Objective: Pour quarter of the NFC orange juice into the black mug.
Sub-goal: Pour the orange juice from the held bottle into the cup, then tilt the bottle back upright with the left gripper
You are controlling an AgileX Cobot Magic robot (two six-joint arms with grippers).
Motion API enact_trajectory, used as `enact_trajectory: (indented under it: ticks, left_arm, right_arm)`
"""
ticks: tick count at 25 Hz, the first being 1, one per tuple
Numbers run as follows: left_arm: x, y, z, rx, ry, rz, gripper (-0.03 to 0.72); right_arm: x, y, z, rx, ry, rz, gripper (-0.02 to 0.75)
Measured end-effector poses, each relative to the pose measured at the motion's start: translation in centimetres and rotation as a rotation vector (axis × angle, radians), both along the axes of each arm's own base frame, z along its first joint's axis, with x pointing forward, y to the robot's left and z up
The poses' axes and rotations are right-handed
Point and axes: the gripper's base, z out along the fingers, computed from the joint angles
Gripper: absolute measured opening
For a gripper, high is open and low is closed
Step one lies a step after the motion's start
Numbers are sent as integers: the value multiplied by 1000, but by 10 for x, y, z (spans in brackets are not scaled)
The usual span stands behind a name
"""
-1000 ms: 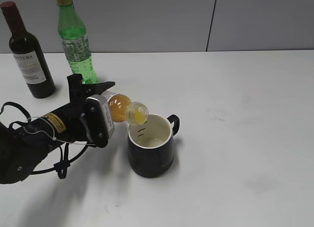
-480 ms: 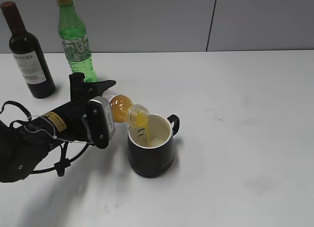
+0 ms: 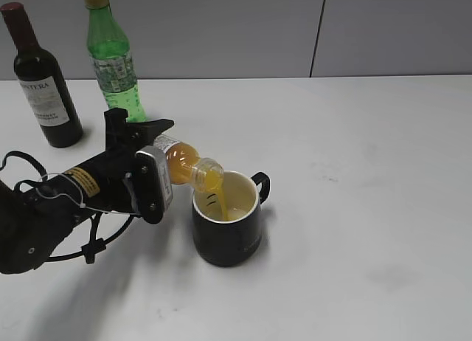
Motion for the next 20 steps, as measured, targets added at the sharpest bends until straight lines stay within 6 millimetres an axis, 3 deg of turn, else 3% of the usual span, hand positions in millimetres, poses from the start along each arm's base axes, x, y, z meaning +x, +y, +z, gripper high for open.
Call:
enact_trajectory:
  ticks: [20]
  left_arm:
    - [1,3,0,19,-10,17,469]
  right_arm:
    - [0,0,0,0,0,0,480]
